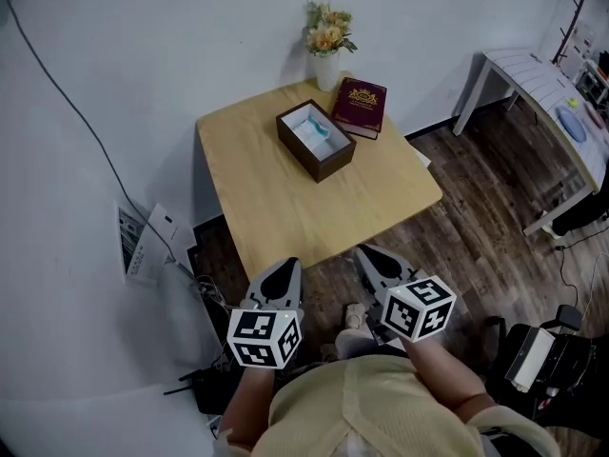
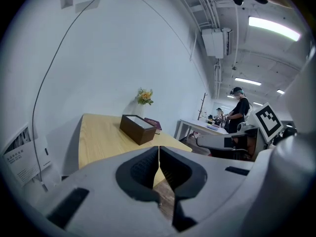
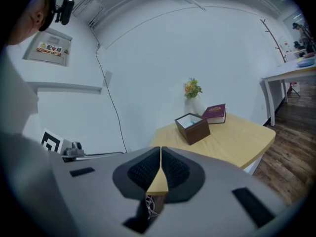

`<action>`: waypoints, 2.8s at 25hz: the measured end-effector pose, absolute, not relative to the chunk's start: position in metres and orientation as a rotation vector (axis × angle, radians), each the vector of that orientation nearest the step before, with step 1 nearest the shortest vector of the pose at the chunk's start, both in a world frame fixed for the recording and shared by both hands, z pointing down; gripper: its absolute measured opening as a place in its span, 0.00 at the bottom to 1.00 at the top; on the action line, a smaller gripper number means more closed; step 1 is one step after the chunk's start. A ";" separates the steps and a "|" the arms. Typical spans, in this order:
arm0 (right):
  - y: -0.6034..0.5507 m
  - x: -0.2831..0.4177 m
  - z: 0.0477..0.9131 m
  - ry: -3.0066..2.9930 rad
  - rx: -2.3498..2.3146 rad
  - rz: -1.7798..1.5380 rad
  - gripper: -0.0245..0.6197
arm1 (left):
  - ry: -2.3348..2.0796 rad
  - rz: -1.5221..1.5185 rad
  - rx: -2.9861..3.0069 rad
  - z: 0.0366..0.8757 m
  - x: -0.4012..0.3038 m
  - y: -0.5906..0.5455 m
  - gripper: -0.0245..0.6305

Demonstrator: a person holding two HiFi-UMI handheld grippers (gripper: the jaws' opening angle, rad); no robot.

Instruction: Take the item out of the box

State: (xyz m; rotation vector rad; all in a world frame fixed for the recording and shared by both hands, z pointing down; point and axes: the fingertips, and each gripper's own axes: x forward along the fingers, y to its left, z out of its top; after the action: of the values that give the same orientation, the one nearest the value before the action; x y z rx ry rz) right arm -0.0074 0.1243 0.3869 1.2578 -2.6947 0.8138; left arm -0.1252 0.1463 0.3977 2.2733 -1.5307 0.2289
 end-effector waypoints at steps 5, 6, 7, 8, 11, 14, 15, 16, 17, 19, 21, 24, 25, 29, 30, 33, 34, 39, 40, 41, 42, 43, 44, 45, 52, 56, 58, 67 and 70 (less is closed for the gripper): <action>0.091 -0.008 0.388 -2.707 1.198 0.792 0.09 | -1.544 0.241 2.275 0.397 -0.117 0.107 0.07; 0.085 -0.007 0.389 -2.706 1.193 0.798 0.09 | -1.542 0.245 2.276 0.396 -0.114 0.100 0.07; 0.077 -0.005 0.389 -2.706 1.189 0.803 0.09 | -1.540 0.251 2.277 0.396 -0.111 0.093 0.07; 0.071 -0.005 0.389 -2.707 1.183 0.807 0.09 | -1.539 0.260 2.278 0.396 -0.109 0.087 0.07; 0.055 -0.003 0.387 -2.715 1.154 0.810 0.09 | -1.540 0.282 2.274 0.395 -0.104 0.069 0.07; 0.042 -0.002 0.388 -2.720 1.127 0.793 0.09 | -1.540 0.305 2.274 0.396 -0.097 0.054 0.07; 0.038 -0.001 0.388 -2.722 1.116 0.792 0.09 | -1.542 0.313 2.273 0.396 -0.095 0.049 0.07; 0.035 -0.001 0.390 -2.724 1.105 0.795 0.09 | -1.543 0.318 2.271 0.397 -0.094 0.045 0.07; 0.032 0.000 0.391 -2.726 1.094 0.801 0.09 | -1.545 0.320 2.268 0.398 -0.092 0.042 0.07; 0.025 0.002 0.393 -2.729 1.084 0.809 0.09 | -1.541 0.318 2.264 0.398 -0.089 0.035 0.07; 0.019 0.003 0.395 -2.727 1.082 0.824 0.09 | -1.527 0.327 2.267 0.399 -0.084 0.030 0.07; 0.013 0.002 0.397 -2.721 1.080 0.846 0.09 | -1.510 0.354 2.270 0.401 -0.083 0.026 0.07; 0.010 0.001 0.398 -2.718 1.081 0.847 0.09 | -1.508 0.356 2.269 0.402 -0.084 0.023 0.07; -0.006 -0.005 0.397 -2.710 1.109 0.844 0.09 | -1.491 0.354 2.286 0.400 -0.090 0.008 0.07; -0.010 -0.007 0.396 -2.707 1.119 0.838 0.09 | -1.486 0.356 2.293 0.399 -0.092 0.004 0.07; -0.024 -0.014 0.391 -2.699 1.151 0.825 0.09 | -1.468 0.365 2.312 0.397 -0.101 -0.009 0.07; -0.028 -0.017 0.388 -2.698 1.163 0.818 0.09 | -1.460 0.366 2.321 0.396 -0.104 -0.014 0.07; -0.052 -0.032 0.383 -2.675 1.214 0.793 0.09 | -1.407 0.369 2.356 0.395 -0.119 -0.034 0.07; -0.055 -0.036 0.384 -2.668 1.217 0.789 0.09 | -1.396 0.374 2.360 0.396 -0.122 -0.037 0.07; -0.057 -0.040 0.384 -2.662 1.221 0.785 0.09 | -1.385 0.379 2.363 0.398 -0.125 -0.039 0.07; -0.058 -0.044 0.385 -2.655 1.226 0.783 0.09 | -1.374 0.382 2.367 0.399 -0.128 -0.041 0.07; -0.060 -0.047 0.386 -2.648 1.232 0.782 0.09 | -1.363 0.383 2.370 0.399 -0.130 -0.044 0.07; -0.062 -0.050 0.386 -2.640 1.237 0.782 0.09 | -1.351 0.383 2.375 0.400 -0.132 -0.046 0.07; -0.063 -0.053 0.387 -2.632 1.240 0.782 0.09 | -1.337 0.383 2.380 0.401 -0.134 -0.048 0.07; -0.070 -0.068 0.389 -2.587 1.219 0.761 0.09 | -1.255 0.406 2.405 0.408 -0.138 -0.063 0.07; -0.083 -0.070 0.385 -2.593 1.202 0.747 0.09 | -1.248 0.423 2.422 0.405 -0.137 -0.076 0.07; -0.089 -0.070 0.385 -2.595 1.183 0.744 0.09 | -1.252 0.430 2.427 0.404 -0.136 -0.082 0.07; -0.122 -0.063 0.383 -2.624 1.050 0.734 0.09 | -1.326 0.490 2.398 0.401 -0.131 -0.119 0.07; -0.135 -0.057 0.383 -2.623 0.998 0.726 0.09 | -1.336 0.538 2.404 0.397 -0.126 -0.134 0.07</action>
State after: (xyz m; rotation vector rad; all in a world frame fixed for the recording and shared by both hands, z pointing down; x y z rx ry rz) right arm -0.0573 -0.1345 0.3830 0.9976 -2.6232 0.7258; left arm -0.1261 -0.1339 0.3971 2.4045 -1.3358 0.5381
